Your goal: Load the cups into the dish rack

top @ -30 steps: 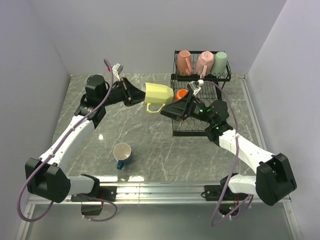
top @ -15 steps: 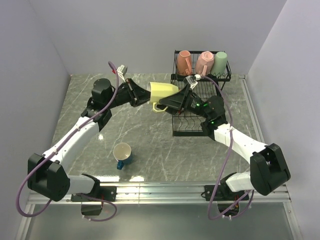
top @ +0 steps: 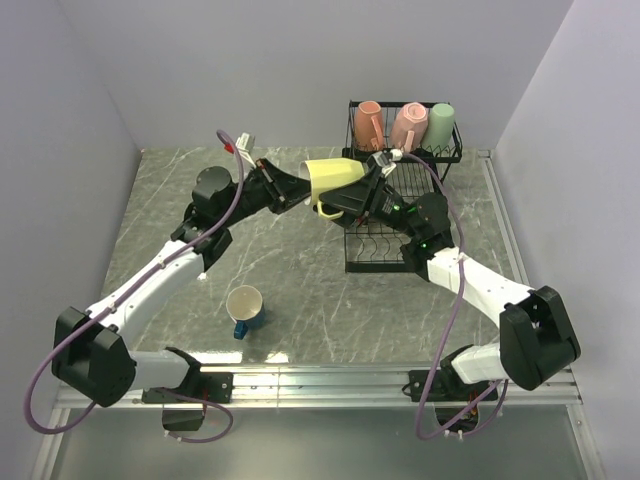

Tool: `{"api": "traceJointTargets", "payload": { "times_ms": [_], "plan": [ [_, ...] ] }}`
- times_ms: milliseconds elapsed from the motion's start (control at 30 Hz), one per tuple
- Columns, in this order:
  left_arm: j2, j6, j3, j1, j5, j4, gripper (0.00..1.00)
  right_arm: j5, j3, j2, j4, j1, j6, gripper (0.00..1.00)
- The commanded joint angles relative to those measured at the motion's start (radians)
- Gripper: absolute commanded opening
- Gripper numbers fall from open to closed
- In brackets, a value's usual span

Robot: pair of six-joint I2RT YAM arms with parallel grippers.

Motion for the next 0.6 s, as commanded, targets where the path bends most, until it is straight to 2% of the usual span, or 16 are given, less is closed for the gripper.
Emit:
{"api": "traceJointTargets", "payload": {
  "times_ms": [0,67,100,133,367,467,567],
  "plan": [
    [-0.055,0.036,-0.015,-0.039,-0.004,0.027,0.01,0.051,0.044,-0.037,0.099,0.015,0.010,0.18],
    [-0.065,0.036,-0.025,-0.039,-0.018,0.025,0.01,0.055,0.040,-0.039,0.094,0.013,0.009,0.09],
    [-0.070,0.039,-0.026,-0.040,-0.026,0.021,0.01,0.055,0.041,-0.044,0.088,0.013,0.006,0.01],
    [-0.070,0.042,-0.028,-0.039,-0.026,0.019,0.00,0.058,0.038,-0.047,0.082,0.013,0.003,0.00],
    [-0.064,0.114,0.018,-0.039,-0.024,-0.068,0.00,0.071,0.021,-0.100,-0.011,0.006,-0.052,0.00],
    [-0.044,0.194,0.079,-0.040,-0.027,-0.226,0.01,0.067,0.041,-0.142,-0.122,-0.001,-0.135,0.00],
    [-0.035,0.284,0.136,-0.039,0.010,-0.298,0.00,0.048,0.084,-0.174,-0.267,-0.002,-0.245,0.00]
  ]
}}
